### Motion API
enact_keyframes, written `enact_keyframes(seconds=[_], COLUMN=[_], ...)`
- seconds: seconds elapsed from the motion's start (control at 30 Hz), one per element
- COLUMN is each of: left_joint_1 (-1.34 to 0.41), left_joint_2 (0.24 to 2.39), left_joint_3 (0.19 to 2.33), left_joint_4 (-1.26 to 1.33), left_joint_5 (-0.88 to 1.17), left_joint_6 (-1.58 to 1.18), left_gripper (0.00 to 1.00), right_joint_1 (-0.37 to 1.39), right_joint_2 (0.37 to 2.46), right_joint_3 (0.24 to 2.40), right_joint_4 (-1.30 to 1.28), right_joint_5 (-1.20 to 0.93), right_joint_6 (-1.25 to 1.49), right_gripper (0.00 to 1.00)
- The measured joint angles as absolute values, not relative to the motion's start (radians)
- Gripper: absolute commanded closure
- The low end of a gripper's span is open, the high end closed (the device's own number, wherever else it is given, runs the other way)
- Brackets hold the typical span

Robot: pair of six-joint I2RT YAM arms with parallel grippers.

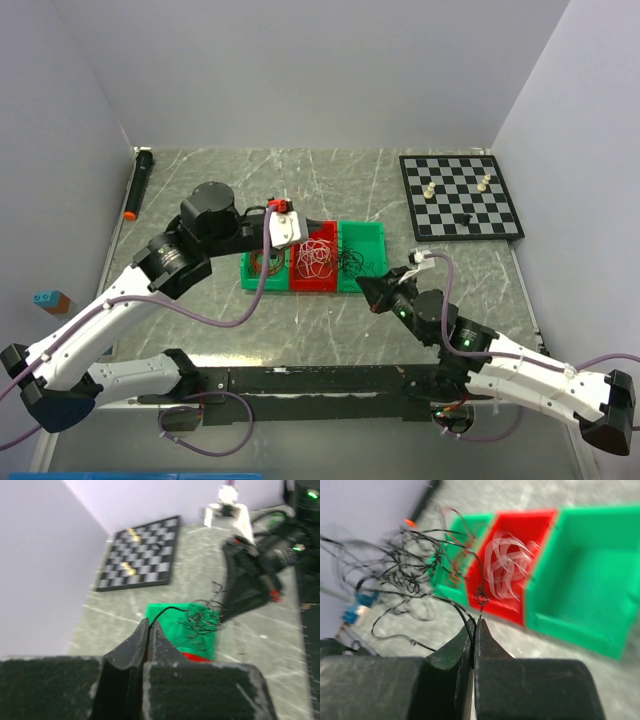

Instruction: Untangle the cables

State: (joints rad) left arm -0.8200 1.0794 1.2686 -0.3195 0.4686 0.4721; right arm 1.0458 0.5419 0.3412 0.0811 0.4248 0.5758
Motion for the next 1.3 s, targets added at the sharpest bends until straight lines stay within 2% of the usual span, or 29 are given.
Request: enact_keyframes(seconds=[0.23,0.4,0.57,0.73,0.8,0.9,1.07,1.2,1.3], left_joint_1=[-0.813,-0.815,-0.829,-0.834,-0.817,-0.792,-0.804,-0.806,-0.806], left_joint_2=[1.074,1.093,1.195,1.284,1.269,1.132,0.874,0.888,0.945], left_joint_3=[1.380,1.461,1.641,1.819,1.849,1.801,1.593,1.549,1.545], left_joint_4=[-0.223,-0.168,-0.165,-0.206,-0.139,-0.123,-0.165,-0.190,-0.224], left_joint_5=[0.259,0.146,0.084,0.044,0.029,0.089,0.306,0.379,0.406], left_joint_6=[0.566,0.632,0.669,0.677,0.671,0.633,0.588,0.563,0.564], left_gripper=[0.99,0.99,0.99,0.99,0.99,0.99,0.99,0.99,0.99], right_joint_1=[1.058,1.136,1.254,1.343,1.376,1.407,1.408,1.407,1.407], right_joint_2=[0.567,0.597,0.644,0.730,0.765,0.816,0.648,0.517,0.480], right_joint_3=[0.395,0.488,0.561,0.590,0.562,0.504,0.524,0.547,0.551], right_joint_4=[-0.252,-0.305,-0.289,-0.262,-0.380,-0.580,-0.682,-0.685,-0.685], right_joint_5=[0.465,0.464,0.497,0.526,0.510,0.493,0.528,0.569,0.596], right_joint_6=[0.736,0.857,0.985,1.100,1.108,1.100,1.055,1.012,0.977], right_gripper=[1.00,1.00,1.00,0.74,0.66,0.52,0.46,0.38,0.36])
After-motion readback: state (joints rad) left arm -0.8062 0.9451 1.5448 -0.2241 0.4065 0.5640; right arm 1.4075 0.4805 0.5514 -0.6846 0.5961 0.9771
